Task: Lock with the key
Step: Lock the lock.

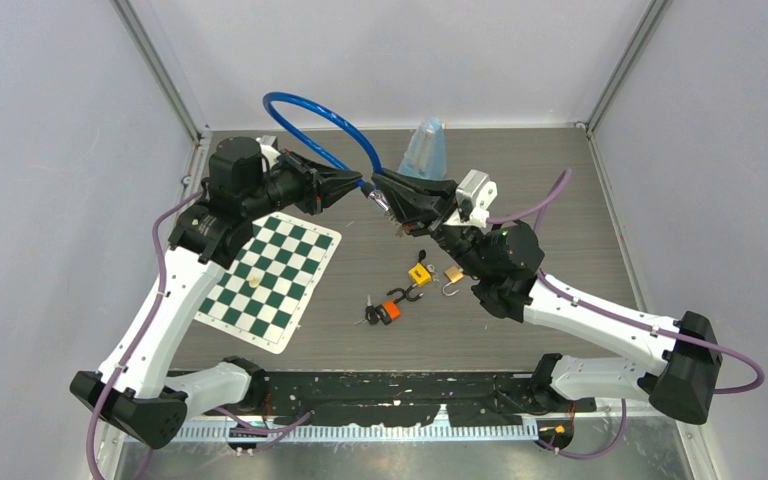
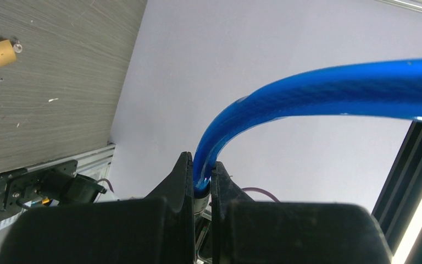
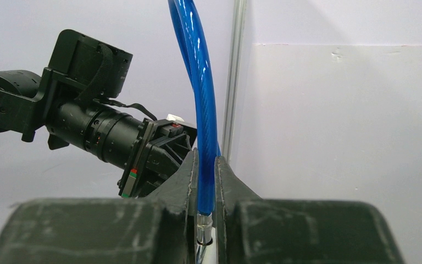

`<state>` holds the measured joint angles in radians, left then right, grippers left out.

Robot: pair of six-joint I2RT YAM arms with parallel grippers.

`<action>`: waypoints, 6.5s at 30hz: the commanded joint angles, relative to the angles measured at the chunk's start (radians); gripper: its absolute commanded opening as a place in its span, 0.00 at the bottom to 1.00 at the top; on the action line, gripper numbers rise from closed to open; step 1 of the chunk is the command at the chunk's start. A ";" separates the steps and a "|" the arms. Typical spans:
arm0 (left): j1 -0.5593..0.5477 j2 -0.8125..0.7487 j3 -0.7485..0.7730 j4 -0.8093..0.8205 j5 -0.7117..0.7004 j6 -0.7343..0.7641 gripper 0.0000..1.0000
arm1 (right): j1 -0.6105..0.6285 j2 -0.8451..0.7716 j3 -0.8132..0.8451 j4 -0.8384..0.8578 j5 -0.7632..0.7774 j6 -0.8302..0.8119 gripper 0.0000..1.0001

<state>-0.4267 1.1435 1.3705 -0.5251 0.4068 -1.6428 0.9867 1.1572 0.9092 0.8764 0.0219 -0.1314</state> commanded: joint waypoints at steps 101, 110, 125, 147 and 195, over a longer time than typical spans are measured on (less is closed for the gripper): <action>0.018 -0.092 -0.069 0.270 0.014 -0.036 0.00 | 0.021 -0.054 -0.096 -0.190 0.092 0.144 0.06; 0.019 -0.104 -0.108 0.223 -0.047 0.111 0.00 | 0.020 -0.068 0.061 -0.415 0.194 0.160 0.15; 0.025 -0.103 -0.110 0.195 -0.086 0.176 0.00 | 0.021 -0.078 0.199 -0.560 0.182 0.192 0.44; 0.041 -0.121 -0.110 0.210 -0.099 0.275 0.00 | 0.017 -0.062 0.369 -0.920 0.143 0.291 0.78; 0.123 -0.084 0.080 0.236 0.155 0.420 0.00 | -0.157 0.005 0.437 -0.978 -0.349 0.691 0.53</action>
<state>-0.3107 1.0725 1.4082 -0.4026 0.5228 -1.2247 0.8307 1.1576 1.2987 -0.1677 -0.2878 0.5499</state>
